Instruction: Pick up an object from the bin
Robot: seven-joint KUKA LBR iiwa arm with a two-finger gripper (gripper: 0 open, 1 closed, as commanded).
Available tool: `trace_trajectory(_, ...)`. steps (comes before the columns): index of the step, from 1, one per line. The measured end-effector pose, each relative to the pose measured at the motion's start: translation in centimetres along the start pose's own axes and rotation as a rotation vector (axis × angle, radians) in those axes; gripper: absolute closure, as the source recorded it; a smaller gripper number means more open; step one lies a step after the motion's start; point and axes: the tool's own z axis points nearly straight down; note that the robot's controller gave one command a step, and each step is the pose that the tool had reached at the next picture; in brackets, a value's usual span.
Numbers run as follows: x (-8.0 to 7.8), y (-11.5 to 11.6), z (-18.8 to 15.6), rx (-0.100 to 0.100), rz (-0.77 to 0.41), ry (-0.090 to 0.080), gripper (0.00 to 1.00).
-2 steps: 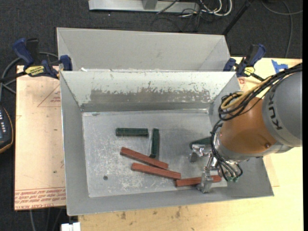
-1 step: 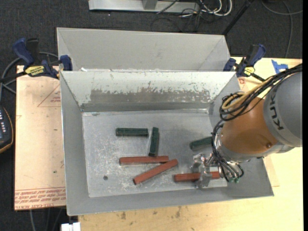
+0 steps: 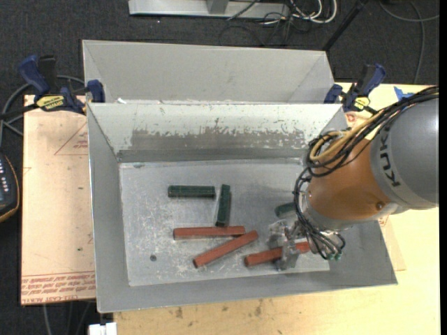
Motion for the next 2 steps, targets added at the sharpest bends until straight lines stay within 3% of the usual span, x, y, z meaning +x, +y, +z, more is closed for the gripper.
trace_trajectory(1,-1.1,0.7,-12.1,0.001,0.013,-0.006,1.00)
trace_trajectory(2,-0.5,-0.7,-22.6,0.002,-0.294,-0.005,1.00)
